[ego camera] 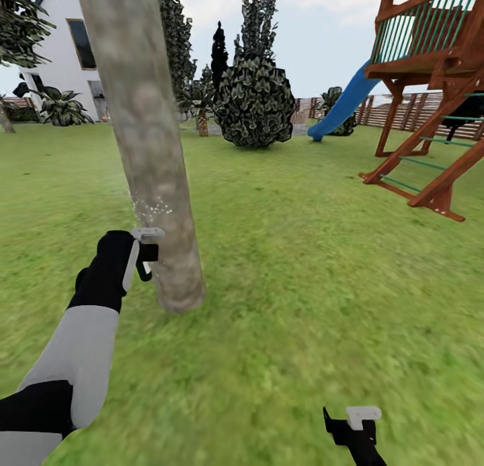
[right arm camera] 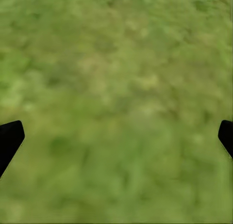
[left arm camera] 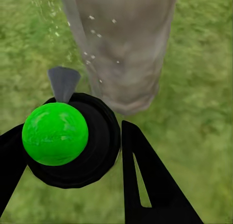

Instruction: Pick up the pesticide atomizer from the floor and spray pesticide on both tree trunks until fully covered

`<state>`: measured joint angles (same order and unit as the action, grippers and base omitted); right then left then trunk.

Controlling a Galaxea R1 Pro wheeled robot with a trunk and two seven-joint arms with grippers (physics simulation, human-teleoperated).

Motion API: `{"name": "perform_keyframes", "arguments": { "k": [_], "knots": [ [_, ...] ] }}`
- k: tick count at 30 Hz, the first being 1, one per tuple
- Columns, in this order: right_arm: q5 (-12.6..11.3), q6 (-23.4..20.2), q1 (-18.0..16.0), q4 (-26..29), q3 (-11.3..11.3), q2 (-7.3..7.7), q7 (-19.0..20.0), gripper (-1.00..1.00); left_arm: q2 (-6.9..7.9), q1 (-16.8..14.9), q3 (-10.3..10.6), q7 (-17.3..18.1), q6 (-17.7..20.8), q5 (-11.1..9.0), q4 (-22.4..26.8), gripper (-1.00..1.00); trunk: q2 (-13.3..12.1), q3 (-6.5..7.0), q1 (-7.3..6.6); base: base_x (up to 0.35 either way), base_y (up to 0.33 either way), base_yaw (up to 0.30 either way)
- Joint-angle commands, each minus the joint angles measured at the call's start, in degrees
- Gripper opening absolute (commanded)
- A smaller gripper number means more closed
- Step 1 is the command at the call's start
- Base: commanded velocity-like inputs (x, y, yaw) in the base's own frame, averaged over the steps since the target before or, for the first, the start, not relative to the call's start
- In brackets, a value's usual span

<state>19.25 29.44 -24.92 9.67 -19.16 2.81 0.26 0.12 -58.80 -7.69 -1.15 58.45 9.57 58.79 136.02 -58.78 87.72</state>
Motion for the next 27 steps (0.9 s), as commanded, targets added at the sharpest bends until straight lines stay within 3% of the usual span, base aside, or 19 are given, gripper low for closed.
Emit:
{"name": "perform_keyframes", "arguments": {
  "k": [1,12,23,27],
  "knots": [
    [-0.02,0.00,0.02,0.00,0.00,0.00,0.00,1.00,-0.02,0.00,0.02,0.00,0.00,0.01,0.00,-1.00,0.00,0.00,0.00,0.215,-0.203,0.072],
    [-0.02,0.00,0.01,0.00,0.00,0.00,0.00,1.00,-0.03,0.03,0.36,0.00,0.00,0.01,0.00,-1.00,0.00,0.00,0.00,0.023,-0.267,0.010],
    [0.00,0.00,0.01,0.00,0.00,0.00,0.00,1.00,-0.03,0.00,0.00,0.00,0.00,0.02,0.01,-1.00,0.00,0.00,0.00,0.137,-0.259,0.258],
    [0.00,0.00,0.03,0.00,0.00,0.00,0.00,1.00,-0.03,0.01,0.09,0.00,0.00,0.09,0.01,-1.00,0.00,0.00,0.00,0.232,-0.203,0.090]
  ]
}}
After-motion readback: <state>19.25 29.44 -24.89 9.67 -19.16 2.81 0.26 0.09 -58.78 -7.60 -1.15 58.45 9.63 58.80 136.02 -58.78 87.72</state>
